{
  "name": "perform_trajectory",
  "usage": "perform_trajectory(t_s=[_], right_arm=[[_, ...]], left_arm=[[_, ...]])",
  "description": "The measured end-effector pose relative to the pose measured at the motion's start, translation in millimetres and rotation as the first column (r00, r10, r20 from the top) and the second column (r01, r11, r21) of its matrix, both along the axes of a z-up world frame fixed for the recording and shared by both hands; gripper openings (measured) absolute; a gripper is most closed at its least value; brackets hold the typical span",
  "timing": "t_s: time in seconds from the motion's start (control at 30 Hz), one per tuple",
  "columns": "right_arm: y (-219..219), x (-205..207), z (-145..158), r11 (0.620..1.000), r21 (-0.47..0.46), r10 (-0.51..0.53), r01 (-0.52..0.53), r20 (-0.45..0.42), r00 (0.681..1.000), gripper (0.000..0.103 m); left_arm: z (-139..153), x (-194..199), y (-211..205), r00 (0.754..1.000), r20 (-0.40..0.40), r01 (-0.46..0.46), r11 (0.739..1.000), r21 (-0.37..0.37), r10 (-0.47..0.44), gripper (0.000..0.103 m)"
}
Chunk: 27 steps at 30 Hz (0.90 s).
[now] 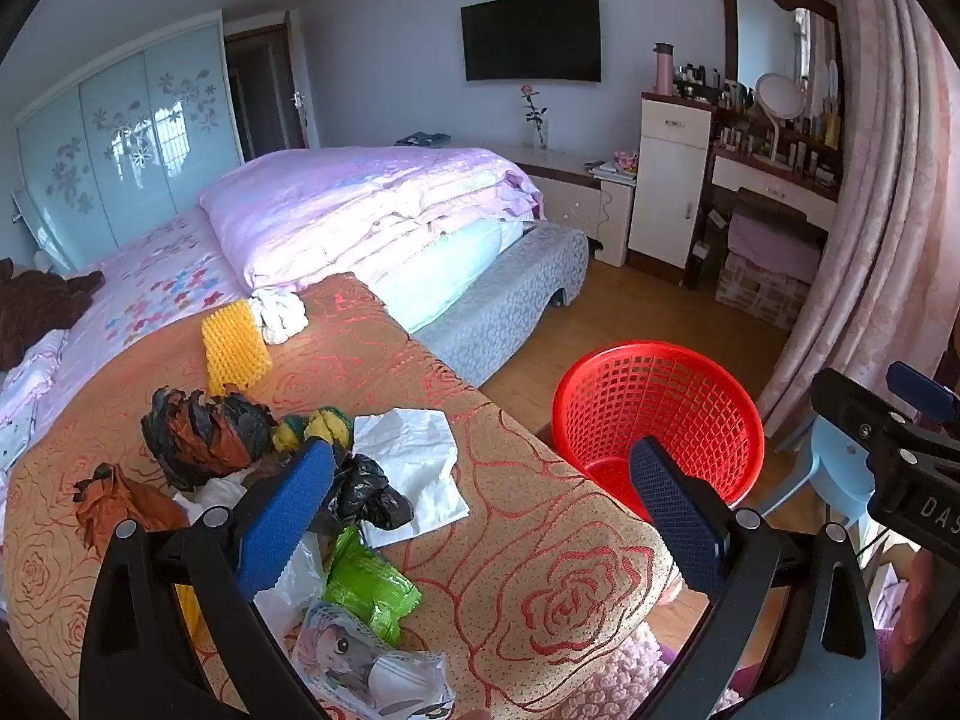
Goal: Collect trash
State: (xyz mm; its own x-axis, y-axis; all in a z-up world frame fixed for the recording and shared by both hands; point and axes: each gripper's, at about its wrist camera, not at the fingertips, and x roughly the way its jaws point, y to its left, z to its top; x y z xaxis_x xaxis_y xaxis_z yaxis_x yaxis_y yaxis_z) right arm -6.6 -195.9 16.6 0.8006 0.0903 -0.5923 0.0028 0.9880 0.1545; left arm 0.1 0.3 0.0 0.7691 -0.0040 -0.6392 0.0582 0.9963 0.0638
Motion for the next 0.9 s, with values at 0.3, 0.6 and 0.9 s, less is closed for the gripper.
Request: perform_trajectory(t_s=[0.3, 0.6, 0.9], right_arm=[[0.4, 0.2, -0.1, 1.0, -0.001, -0.001, 0.001, -0.001, 1.0, 0.097], [-2.0, -1.4, -0.4, 1.0, 0.0, -0.002, 0.002, -0.006, 1.0, 0.097], [-3.1, -2.6, -1.4, 1.0, 0.0, -0.002, 0.002, -0.009, 1.0, 0.097]], left_arm=[[-0.1, 0.0, -0.2, 1.0, -0.001, 0.001, 1.0, 0.004, -0.001, 0.095], [-0.1, 0.1, -0.2, 1.0, -0.002, 0.0, 1.0, 0.003, 0.0, 0.095], [-0.2, 0.2, -0.2, 1.0, -0.004, 0.0, 1.0, 0.003, 0.0, 0.095]])
